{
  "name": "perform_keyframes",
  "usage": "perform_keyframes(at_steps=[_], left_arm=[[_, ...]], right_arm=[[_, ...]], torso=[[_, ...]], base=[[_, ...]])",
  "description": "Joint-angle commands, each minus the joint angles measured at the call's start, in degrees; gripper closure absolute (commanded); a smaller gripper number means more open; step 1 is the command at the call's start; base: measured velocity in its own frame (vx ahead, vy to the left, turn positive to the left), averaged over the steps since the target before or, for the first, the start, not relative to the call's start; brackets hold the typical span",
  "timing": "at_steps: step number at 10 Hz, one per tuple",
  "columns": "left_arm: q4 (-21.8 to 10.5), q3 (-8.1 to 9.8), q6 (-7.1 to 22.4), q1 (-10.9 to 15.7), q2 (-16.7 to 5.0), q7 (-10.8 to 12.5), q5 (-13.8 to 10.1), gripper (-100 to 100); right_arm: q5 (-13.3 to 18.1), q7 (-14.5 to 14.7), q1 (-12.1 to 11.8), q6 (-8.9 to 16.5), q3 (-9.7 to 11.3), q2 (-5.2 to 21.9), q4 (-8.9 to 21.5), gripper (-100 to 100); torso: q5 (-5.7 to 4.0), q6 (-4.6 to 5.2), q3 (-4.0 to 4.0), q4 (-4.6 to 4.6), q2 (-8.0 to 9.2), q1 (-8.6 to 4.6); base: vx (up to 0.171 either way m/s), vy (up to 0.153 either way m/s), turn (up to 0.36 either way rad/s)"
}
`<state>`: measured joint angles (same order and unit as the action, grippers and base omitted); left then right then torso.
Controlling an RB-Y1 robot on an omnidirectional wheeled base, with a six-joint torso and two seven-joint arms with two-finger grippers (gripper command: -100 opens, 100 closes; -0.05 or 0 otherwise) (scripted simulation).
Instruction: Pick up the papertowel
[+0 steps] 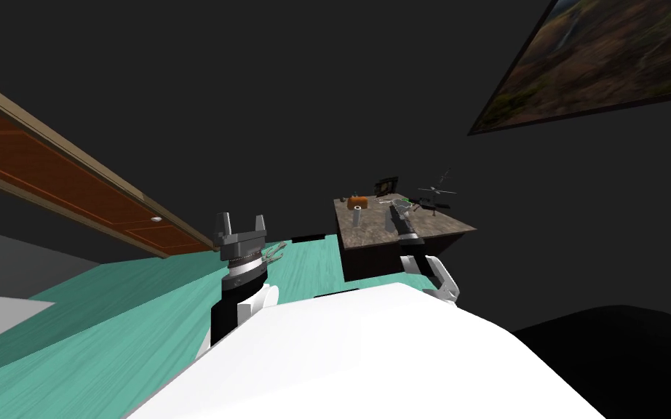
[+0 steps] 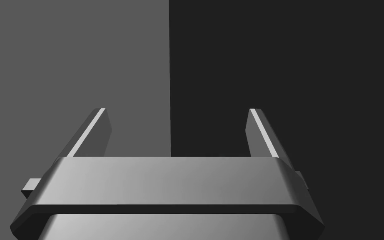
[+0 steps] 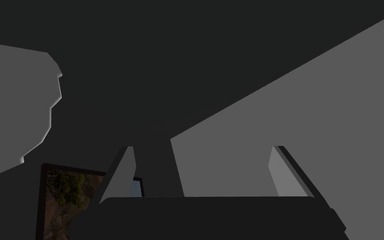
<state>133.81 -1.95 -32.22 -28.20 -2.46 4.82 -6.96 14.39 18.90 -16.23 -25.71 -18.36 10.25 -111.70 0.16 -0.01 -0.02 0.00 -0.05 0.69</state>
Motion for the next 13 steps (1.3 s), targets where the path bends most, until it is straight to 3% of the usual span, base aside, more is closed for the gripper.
perform_keyframes(at_steps=[1, 3, 4, 5, 6, 7, 8, 9, 10, 13], left_arm=[[0.00, 0.00, 0.00, 0.00, 0.00, 0.00, 0.00, 0], [0.00, 0.00, 0.00, 0.00, 0.00, 0.00, 0.00, 0], [0.00, 0.00, 0.00, 0.00, 0.00, 0.00, 0.00, 0], [0.00, 0.00, 0.00, 0.00, 0.00, 0.00, 0.00, 0], [0.00, 0.00, 0.00, 0.00, 0.00, 0.00, 0.00, 0], [0.00, 0.01, 0.00, 0.00, -0.01, 0.00, 0.00, 0], [0.00, 0.01, 0.00, 0.00, 0.00, 0.00, 0.00, 0], [0.00, 0.01, 0.00, 0.00, -0.01, 0.00, 0.00, 0], [0.00, 0.01, 0.00, 0.00, -0.01, 0.00, 0.00, 0], [0.00, 0.01, 0.00, -0.01, -0.01, 0.00, 0.00, 0]], right_arm=[[0.64, 1.01, 0.38, 0.05, -0.92, 0.29, 1.70, -100], [2.64, 4.01, 2.54, -0.30, -4.13, 1.51, 5.78, -100], [2.64, 4.01, 2.54, -0.30, -4.13, 1.51, 7.02, -100], [3.60, 5.57, 3.56, -0.48, -5.70, 2.14, 8.93, -100], [3.60, 5.57, 3.56, -0.48, -5.70, 2.14, 9.79, -100], [4.53, 7.14, 4.54, -0.67, -7.25, 2.81, 12.21, -100], [4.53, 7.14, 4.54, -0.67, -7.25, 2.81, 12.61, -100], [5.41, 8.74, 5.47, -0.86, -8.76, 3.51, 14.07, -100], [5.41, 8.74, 5.47, -0.86, -8.76, 3.51, 15.47, -100], [7.05, 11.94, 7.16, -1.23, -11.63, 5.02, 20.39, -100]], torso=[[0.00, 0.00, 0.00, 0.00, 0.00, 0.00], [-0.03, 0.02, 0.05, 0.01, 0.09, -0.17], [0.00, 0.02, 0.03, 0.01, 0.05, -0.01], [0.00, 0.01, 0.00, -0.01, 0.00, -0.07], [-0.01, 0.01, -0.03, -0.01, -0.05, -0.07], [-0.03, 0.02, -0.03, -0.02, -0.04, -0.22], [-0.03, 0.02, -0.02, -0.01, -0.02, -0.16], [-0.03, 0.03, 0.00, 0.00, 0.01, -0.25], [-0.05, 0.02, -0.01, -0.01, -0.01, -0.27], [-0.04, 0.03, -0.07, -0.03, -0.10, -0.25]], base=[[0.003, 0.160, 0.015], [-0.001, 0.169, 0.034], [0.025, 0.171, -0.001], [0.037, 0.170, 0.025], [0.032, 0.129, 0.003], [0.023, 0.150, 0.022], [0.018, 0.125, -0.003], [0.023, 0.123, 0.009], [0.034, 0.117, 0.004], [0.056, 0.136, 0.001]])
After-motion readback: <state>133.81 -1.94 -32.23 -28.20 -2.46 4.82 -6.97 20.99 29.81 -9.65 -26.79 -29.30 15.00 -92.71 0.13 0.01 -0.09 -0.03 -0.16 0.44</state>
